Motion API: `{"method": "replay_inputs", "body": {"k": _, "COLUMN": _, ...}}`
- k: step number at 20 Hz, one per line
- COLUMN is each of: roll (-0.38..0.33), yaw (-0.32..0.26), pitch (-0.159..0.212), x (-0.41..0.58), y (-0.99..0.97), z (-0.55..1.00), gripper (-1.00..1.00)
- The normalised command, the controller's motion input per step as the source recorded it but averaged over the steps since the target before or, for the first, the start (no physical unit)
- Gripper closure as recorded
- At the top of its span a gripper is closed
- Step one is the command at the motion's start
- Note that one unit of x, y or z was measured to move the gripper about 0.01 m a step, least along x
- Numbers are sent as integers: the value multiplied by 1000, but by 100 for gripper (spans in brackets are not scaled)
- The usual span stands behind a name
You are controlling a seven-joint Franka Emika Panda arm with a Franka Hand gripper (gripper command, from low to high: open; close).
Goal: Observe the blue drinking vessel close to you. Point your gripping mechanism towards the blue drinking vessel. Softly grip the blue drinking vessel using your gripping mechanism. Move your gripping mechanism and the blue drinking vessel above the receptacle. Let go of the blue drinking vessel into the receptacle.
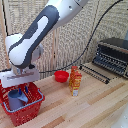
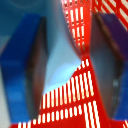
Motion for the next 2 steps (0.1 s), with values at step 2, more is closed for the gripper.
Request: {"method": "replay_inputs", "body": {"k": 2, "roll": 11, "yaw": -64, "pitch": 54, "x": 251, "y": -16, "z": 509, "gripper": -100}}
